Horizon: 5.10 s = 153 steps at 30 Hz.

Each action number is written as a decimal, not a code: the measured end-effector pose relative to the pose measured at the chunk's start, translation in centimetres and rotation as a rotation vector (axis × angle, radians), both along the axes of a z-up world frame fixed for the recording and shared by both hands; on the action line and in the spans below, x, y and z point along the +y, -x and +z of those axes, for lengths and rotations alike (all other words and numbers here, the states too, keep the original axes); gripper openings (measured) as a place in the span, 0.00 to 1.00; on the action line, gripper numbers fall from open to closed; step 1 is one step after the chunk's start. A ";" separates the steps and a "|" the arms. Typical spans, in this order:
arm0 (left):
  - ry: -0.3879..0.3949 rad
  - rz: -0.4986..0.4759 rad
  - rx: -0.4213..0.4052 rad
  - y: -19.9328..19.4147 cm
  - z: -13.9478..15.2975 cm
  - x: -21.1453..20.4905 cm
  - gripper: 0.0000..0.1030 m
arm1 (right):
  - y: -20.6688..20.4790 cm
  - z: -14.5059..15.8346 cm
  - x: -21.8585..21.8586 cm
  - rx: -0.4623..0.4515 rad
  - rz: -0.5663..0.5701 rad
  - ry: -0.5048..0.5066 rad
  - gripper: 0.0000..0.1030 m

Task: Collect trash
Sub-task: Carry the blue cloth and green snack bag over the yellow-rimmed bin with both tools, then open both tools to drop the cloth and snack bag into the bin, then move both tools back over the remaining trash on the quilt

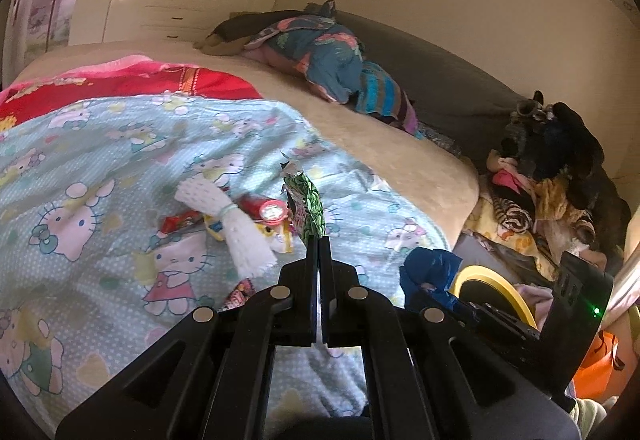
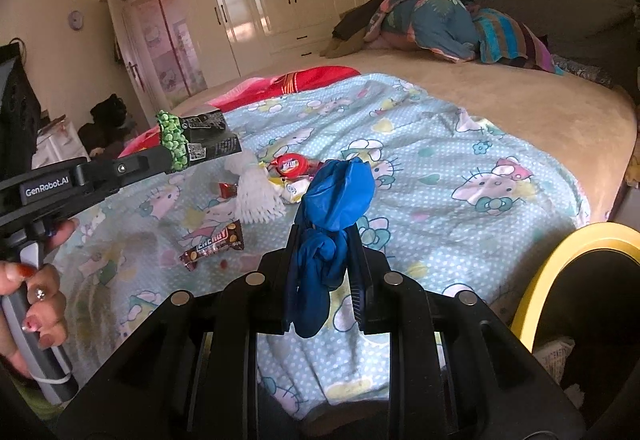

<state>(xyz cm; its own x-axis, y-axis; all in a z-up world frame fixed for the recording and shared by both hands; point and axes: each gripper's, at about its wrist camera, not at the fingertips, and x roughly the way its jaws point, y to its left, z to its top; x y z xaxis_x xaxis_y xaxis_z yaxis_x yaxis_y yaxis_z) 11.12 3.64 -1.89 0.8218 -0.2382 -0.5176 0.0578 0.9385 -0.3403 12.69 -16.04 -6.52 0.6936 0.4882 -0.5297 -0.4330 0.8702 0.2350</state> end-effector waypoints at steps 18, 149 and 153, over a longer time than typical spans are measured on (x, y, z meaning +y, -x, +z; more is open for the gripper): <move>-0.010 -0.128 -0.035 1.2 1.5 -4.1 0.01 | 1.5 2.1 -4.5 -0.033 -0.097 -0.023 0.16; -0.022 0.160 0.042 -0.9 -1.1 2.2 0.92 | -1.7 3.1 -1.9 -0.043 -0.064 0.066 0.74; -0.003 0.169 0.062 -1.4 -2.1 3.3 0.92 | -3.9 2.6 -0.3 -0.030 -0.048 0.066 0.74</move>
<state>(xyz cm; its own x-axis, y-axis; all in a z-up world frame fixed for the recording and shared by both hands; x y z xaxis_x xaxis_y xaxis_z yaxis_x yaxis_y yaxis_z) 12.49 6.92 -4.03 0.8162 -0.0973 -0.5695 -0.1225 0.9342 -0.3351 16.56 -16.38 -3.91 0.7314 0.4187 -0.5383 -0.3965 0.9033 0.1638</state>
